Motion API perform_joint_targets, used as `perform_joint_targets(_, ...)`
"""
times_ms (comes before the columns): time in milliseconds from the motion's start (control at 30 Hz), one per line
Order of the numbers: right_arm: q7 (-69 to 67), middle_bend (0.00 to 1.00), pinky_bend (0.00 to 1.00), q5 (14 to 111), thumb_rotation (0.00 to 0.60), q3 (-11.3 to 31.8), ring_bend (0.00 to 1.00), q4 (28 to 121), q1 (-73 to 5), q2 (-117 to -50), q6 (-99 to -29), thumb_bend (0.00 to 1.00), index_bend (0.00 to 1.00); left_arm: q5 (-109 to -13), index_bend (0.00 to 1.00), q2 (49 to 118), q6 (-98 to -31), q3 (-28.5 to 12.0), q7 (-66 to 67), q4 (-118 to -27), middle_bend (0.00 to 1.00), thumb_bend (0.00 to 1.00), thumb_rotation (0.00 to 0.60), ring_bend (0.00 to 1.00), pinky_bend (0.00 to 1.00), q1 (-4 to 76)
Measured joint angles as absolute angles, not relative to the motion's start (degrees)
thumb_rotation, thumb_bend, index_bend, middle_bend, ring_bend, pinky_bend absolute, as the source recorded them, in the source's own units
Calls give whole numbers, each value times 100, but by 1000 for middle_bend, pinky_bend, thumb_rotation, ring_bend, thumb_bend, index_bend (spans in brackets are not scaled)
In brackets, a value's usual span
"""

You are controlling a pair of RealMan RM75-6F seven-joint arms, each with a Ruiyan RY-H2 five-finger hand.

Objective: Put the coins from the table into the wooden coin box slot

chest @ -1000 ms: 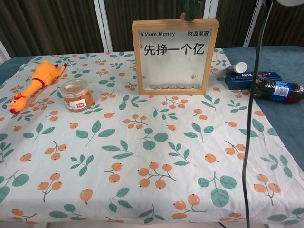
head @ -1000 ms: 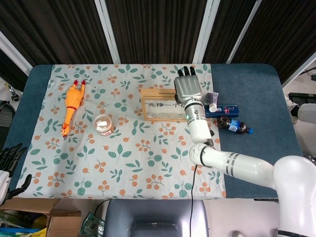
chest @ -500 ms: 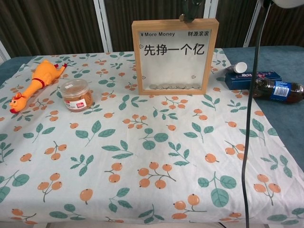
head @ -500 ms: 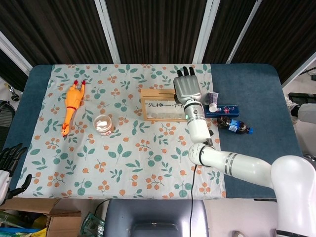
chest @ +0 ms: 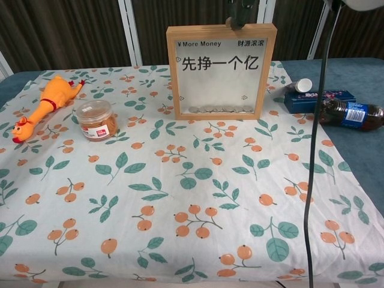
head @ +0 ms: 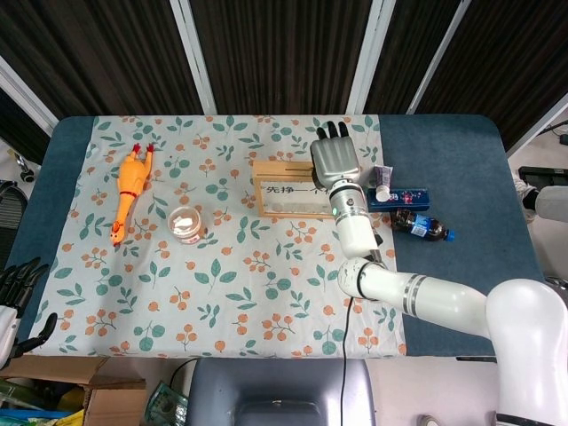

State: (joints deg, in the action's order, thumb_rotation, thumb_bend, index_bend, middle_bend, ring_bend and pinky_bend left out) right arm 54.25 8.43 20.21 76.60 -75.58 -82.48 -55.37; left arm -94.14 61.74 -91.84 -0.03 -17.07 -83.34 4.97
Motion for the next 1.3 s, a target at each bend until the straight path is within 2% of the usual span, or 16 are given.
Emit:
perform_joint_targets(433, 5133, 247, 138, 1117, 600, 2059, 1, 7759, -7488, -8187, -5573, 561, 610, -9433, 0, 6172, -9199, 0, -1721, -8330, 0, 428, 600, 0, 0, 497)
perform_joint_targets(500, 4994, 232, 138, 1318, 600, 2083, 1, 7834, -7449, -8167, -5635, 560, 576, -9442, 0, 6172, -9200, -1, -1733, -8326, 0, 429, 600, 0, 0, 503)
perform_joint_targets(633, 4584, 193, 138, 1958, 600, 2117, 0, 8265, -7269, -8049, -5840, 558, 425, -9453, 0, 6168, -9235, -8, -1759, -8318, 0, 429, 600, 0, 0, 500)
perform_joint_targets(800, 4191, 148, 131, 3224, 600, 1925, 0, 9557, -6754, -7612, -6375, 516, 306, -9486, 0, 6167, -9313, -5, -1772, -8310, 0, 429, 600, 0, 0, 473)
perform_joint_targets(933, 4113, 107, 78, 4485, 600, 1412, 0, 10724, -6048, -7130, -7159, 487, 238, -9493, 0, 6167, -9394, -8, -1763, -8308, 0, 430, 600, 0, 0, 431)
perform_joint_targets(1067, 4099, 61, 6, 5807, 600, 423, 0, 11736, -4963, -6549, -8007, 446, 171, -9480, 0, 6172, -9418, -15, -1706, -8314, 0, 435, 600, 0, 0, 412)
perform_joint_targets(1167, 4064, 56, 0, 6481, 600, -307, 0, 12020, -4155, -6242, -8518, 421, 152, -9485, 0, 6189, -9453, -25, -1606, -8319, 0, 447, 600, 0, 0, 400)
perform_joint_targets(1300, 3806, 43, 0, 7176, 600, -829, 0, 11771, -3313, -6157, -8970, 402, 130, -9496, 0, 6240, -9506, -42, -1432, -8326, 0, 447, 600, 0, 0, 380)
